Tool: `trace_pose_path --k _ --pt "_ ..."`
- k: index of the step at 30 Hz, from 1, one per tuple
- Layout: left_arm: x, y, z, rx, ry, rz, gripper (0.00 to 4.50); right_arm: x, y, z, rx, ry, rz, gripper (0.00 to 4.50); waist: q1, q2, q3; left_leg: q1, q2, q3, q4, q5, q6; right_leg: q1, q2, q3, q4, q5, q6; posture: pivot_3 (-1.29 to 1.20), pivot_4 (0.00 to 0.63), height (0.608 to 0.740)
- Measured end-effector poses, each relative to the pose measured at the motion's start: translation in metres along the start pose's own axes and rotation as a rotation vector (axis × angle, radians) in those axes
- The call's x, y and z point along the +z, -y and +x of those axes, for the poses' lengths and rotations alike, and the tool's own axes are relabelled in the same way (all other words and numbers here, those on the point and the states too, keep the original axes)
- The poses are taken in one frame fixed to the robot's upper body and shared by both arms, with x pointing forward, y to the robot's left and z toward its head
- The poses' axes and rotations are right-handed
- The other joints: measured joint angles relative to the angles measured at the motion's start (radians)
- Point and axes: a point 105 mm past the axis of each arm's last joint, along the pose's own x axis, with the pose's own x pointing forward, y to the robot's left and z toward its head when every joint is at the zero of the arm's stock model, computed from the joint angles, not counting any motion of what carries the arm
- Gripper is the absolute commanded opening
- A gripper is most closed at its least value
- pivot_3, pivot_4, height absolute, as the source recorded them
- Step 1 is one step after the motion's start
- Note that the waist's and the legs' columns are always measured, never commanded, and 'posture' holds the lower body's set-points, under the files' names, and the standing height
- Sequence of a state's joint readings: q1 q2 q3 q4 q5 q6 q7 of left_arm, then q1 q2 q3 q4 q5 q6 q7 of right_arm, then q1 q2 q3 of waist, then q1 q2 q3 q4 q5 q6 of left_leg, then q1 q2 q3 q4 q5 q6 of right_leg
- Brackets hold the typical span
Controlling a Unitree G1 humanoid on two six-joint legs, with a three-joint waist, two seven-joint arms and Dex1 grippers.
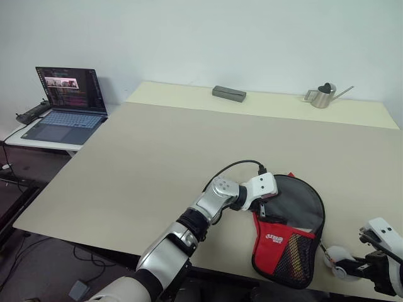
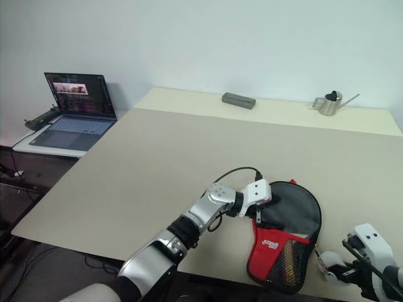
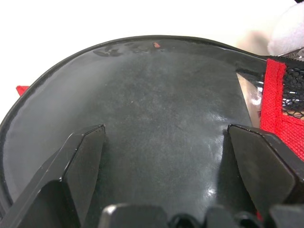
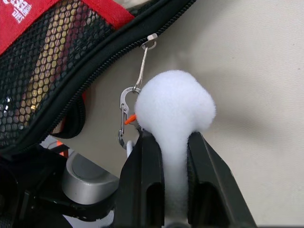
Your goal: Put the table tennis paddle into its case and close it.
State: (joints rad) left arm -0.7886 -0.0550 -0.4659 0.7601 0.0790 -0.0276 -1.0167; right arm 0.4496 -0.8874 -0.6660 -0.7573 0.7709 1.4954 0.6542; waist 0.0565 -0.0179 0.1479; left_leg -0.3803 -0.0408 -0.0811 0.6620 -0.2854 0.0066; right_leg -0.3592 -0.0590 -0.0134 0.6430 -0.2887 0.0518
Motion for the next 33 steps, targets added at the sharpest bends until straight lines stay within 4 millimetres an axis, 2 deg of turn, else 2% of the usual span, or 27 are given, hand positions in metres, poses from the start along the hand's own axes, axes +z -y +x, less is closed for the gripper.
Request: trace_pose_path --k 9,17,25,30,33 --pt "0.002 0.003 0.004 -0.014 0.004 0.003 4.50 -0.007 0.008 -0.006 -0.001 -0.014 -0.006 0.15 0.009 0.000 0.000 0.000 -0.002 -0.003 0.000 -0.001 0.001 0.002 -0.001 0.000 -0.001 -0.003 0.001 0.00 0.150 0.740" --pt "0.003 0.006 0.006 -0.028 0.006 0.005 4.50 -0.011 0.001 -0.008 0.033 -0.026 -0.030 0.15 0.018 0.000 0.000 0.000 -0.002 -0.004 0.000 -0.002 0.000 0.002 -0.001 0.000 -0.001 -0.005 0.001 0.00 0.150 0.740" --pt "0.001 0.004 0.005 -0.016 0.003 0.004 4.50 -0.007 0.004 0.000 0.020 -0.019 -0.023 0.15 0.015 -0.001 0.000 0.002 -0.002 -0.004 0.001 -0.002 0.000 0.004 -0.001 0.000 0.001 -0.005 0.001 0.00 0.150 0.740" --pt "0.000 0.003 0.004 -0.012 -0.001 0.003 4.50 0.000 0.010 0.002 0.003 0.017 0.027 1.73 0.008 -0.002 -0.001 0.003 -0.002 -0.004 0.001 -0.002 0.000 0.006 -0.001 0.001 0.000 -0.007 0.004 0.00 0.150 0.740" --pt "0.000 0.003 0.004 -0.012 -0.002 0.003 4.50 0.000 0.017 0.001 -0.017 0.024 0.071 2.83 0.008 -0.002 -0.001 0.004 -0.002 -0.004 0.001 -0.002 0.000 0.006 -0.001 0.001 0.001 -0.006 0.003 0.00 0.150 0.740"
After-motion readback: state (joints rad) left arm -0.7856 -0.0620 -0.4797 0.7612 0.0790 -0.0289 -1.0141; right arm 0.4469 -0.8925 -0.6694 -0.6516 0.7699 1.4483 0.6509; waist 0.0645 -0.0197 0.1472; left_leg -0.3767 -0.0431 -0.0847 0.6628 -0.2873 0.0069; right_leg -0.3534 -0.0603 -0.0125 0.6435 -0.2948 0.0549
